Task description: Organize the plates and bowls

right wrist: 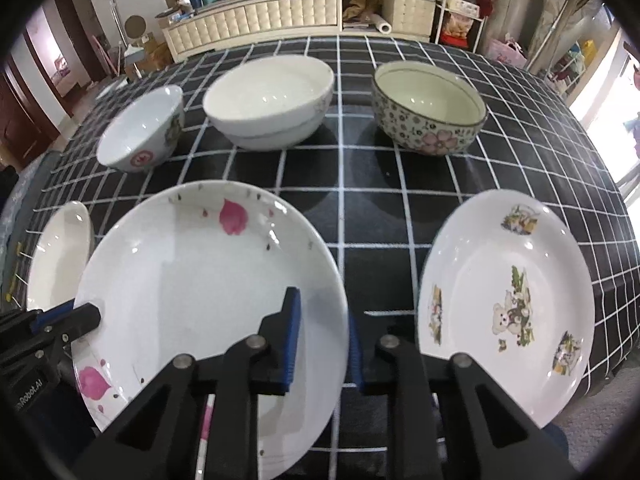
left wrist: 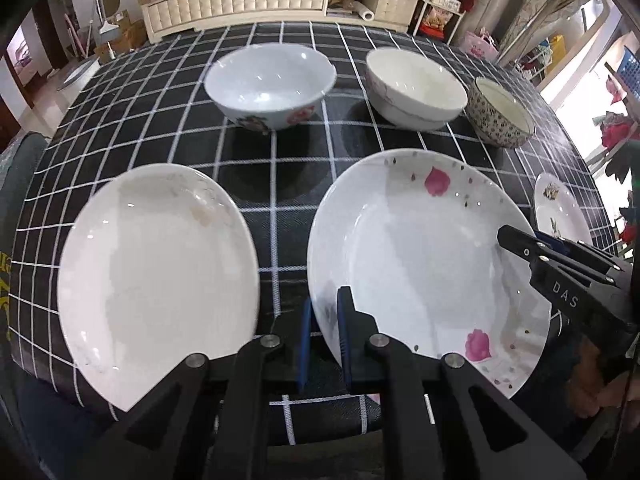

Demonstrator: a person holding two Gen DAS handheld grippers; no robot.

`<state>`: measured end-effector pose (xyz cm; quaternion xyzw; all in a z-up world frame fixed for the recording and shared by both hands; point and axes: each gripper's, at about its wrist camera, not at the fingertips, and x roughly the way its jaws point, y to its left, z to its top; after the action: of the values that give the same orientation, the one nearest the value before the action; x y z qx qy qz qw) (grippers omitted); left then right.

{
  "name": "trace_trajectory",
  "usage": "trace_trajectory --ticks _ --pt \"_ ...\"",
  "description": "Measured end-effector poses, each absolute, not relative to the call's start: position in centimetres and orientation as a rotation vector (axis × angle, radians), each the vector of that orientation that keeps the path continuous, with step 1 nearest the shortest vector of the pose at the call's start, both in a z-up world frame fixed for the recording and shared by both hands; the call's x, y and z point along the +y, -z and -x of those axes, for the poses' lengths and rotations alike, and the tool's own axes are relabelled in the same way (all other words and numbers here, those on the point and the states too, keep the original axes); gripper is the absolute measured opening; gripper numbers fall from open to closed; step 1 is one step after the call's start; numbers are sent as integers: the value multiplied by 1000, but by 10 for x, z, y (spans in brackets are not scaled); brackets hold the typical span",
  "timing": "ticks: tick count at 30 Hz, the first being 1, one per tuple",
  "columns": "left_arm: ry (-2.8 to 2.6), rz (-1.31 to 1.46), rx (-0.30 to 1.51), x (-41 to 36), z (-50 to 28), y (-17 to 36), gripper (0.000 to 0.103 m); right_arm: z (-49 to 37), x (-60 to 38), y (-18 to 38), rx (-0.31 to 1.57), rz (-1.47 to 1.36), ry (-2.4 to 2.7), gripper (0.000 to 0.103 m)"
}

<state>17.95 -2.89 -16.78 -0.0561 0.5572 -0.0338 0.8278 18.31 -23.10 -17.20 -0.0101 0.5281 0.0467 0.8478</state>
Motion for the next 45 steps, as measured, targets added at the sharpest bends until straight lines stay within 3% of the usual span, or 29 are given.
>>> trace_trajectory --ticks 30,45 --pt "-133 290 1118 140 -154 152 10 -204 -76 164 1111 109 -322 26" --pt "-181 340 1142 177 -139 165 10 -203 -34 177 1165 137 -349 26"
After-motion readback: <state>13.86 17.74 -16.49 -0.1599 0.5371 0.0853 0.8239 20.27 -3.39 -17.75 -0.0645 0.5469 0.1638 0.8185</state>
